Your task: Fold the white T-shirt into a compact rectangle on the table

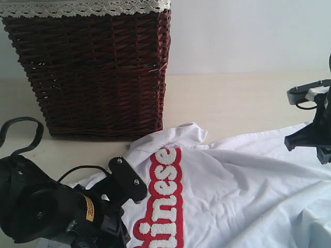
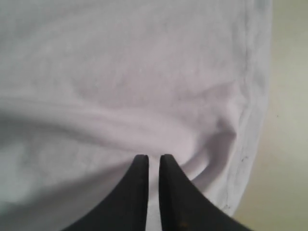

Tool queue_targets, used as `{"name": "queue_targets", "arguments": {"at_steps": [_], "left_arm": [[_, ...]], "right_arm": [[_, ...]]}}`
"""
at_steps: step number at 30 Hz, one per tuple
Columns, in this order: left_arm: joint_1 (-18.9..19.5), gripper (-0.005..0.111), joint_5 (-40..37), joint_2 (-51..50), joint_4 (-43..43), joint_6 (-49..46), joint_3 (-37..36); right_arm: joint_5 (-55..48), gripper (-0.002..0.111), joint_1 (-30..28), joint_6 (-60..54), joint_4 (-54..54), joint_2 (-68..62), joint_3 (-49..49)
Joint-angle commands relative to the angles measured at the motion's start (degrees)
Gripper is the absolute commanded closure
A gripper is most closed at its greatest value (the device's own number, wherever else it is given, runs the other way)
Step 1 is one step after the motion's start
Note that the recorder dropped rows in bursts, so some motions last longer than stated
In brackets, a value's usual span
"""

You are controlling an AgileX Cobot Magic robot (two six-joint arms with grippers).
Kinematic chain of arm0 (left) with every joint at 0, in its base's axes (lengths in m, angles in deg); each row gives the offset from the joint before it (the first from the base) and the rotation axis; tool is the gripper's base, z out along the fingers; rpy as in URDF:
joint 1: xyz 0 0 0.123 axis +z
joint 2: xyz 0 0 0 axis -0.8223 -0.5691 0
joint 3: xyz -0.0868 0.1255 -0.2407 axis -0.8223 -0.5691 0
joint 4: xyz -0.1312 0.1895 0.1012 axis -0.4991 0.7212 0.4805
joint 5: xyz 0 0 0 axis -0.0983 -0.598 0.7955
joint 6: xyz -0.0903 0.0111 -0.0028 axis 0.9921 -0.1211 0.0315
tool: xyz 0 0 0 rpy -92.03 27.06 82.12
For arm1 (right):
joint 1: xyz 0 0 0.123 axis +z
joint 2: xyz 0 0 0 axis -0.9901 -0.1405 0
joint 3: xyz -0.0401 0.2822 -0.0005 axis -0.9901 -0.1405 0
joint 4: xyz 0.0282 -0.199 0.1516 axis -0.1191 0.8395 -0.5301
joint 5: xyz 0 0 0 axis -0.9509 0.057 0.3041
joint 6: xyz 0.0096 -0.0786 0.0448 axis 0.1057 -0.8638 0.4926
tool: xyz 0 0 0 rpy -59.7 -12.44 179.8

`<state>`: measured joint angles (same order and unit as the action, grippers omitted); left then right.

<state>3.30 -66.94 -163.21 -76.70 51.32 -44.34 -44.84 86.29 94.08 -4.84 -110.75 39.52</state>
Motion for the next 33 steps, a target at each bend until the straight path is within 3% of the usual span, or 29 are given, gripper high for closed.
{"name": "queue_targets", "arguments": {"at_steps": [1, 11, 21, 30, 33], "left_arm": [[2.47, 0.107, 1.82, -0.75, 0.52, -0.07, -0.08], [17.81, 0.107, 3.01, -1.49, 0.02, 1.31, 0.14], [20.19, 0.107, 3.88, -1.49, 0.85, 0.78, 1.66], [26.57, 0.107, 6.08, -1.49, 0.3, 1.5, 1.66], [26.81, 0.107, 5.58, -1.12, 0.42, 1.22, 1.66]], "right_arm": [[1.39, 0.098, -0.7, 0.56, 0.23, -4.71, 0.01], [6.59, 0.098, -0.7, -1.27, -3.96, -11.85, 5.94], [8.19, 0.098, -0.7, -13.7, -17.64, -15.55, 12.48], [1.44, 0.098, -0.7, -13.48, -16.18, -11.9, 13.73], [-0.24, 0.098, -0.7, -13.34, -15.18, -9.52, 13.73]]}}
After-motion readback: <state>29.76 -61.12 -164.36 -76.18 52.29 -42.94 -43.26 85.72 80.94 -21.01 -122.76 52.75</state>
